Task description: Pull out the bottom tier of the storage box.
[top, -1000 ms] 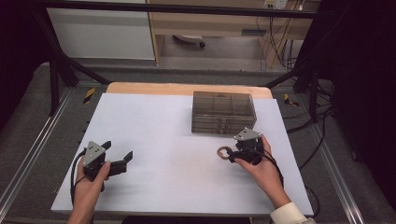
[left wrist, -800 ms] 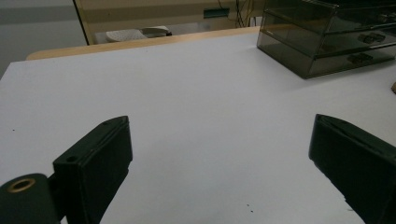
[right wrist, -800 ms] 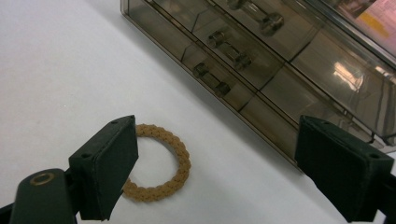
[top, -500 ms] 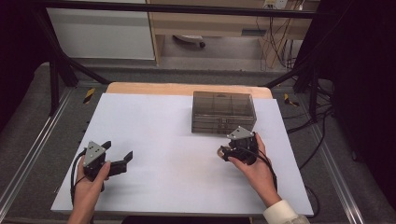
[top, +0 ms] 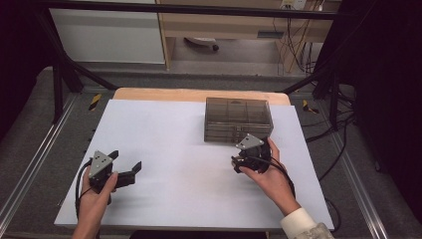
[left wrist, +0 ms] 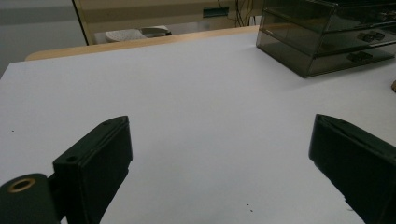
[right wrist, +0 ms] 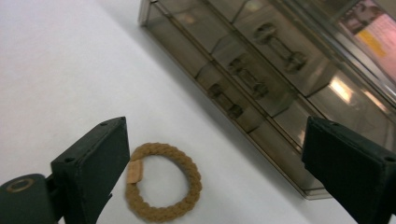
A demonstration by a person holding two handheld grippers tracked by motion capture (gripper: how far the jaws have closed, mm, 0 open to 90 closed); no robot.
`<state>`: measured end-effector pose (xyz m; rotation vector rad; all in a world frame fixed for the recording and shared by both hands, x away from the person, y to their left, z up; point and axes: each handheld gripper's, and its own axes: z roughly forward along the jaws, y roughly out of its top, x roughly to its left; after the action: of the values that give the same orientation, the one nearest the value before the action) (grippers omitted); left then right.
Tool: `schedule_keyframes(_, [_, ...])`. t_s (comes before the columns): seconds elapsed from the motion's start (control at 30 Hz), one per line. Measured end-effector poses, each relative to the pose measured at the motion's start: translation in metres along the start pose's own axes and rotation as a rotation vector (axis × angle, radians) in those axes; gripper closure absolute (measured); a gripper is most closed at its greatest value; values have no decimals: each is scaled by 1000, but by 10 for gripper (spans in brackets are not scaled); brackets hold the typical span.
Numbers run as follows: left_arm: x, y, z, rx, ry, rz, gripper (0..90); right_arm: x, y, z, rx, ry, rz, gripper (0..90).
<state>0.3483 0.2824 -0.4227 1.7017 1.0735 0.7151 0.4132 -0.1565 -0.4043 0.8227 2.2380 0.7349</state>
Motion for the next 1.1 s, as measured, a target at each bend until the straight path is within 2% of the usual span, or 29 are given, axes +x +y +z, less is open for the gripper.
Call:
schedule_keyframes(0.1, [0,0,0,0,0,0,58,1,2,1,3,11,-22,70])
schedule_keyframes(0.23, [0,0,0,2,1,4,58,4,5,3,-1,-7,-57,92])
schedule_keyframes(0.27, [0,0,0,1,1,5,58,6,7,4,1,-26,-81,116])
schedule_keyframes(0.3, [0,0,0,0,1,5,58,6,7,4,1,-26,-81,116])
schedule_keyframes(0.37, [-1,0,0,0,2,7,58,9,8,5,-4,-42,-109,173])
schedule_keyframes(0.43, [-1,0,0,0,3,10,58,10,9,6,-1,-39,-114,198])
schedule_keyframes(0.47, [-1,0,0,1,3,11,58,12,9,8,-2,-45,-126,253])
schedule_keyframes(0.57, [-1,0,0,1,3,12,58,16,9,10,-3,-56,-169,333])
schedule_keyframes(0.73, [-1,1,1,0,7,17,58,24,10,14,7,-100,-274,449])
schedule_keyframes(0.77, [-1,1,1,0,7,17,58,24,10,14,7,-100,-274,449])
schedule_keyframes(0.8, [-1,1,1,1,9,19,58,27,12,16,12,-142,-342,496])
schedule_keyframes(0.83, [-2,1,1,-2,8,17,58,28,12,17,10,-157,-366,515])
schedule_keyframes(0.87, [-2,1,1,-2,8,17,58,28,12,17,10,-157,-366,515])
schedule_keyframes(0.9, [-2,1,1,-6,8,15,58,29,13,19,9,-173,-395,532])
schedule_keyframes(0.93, [-2,1,0,-6,9,15,58,33,13,21,11,-223,-461,564])
schedule_keyframes(0.97, [-2,1,0,-3,9,18,58,33,13,21,11,-223,-461,564])
schedule_keyframes(1.1, [-1,1,1,-5,17,20,59,41,13,23,-11,-282,-538,610])
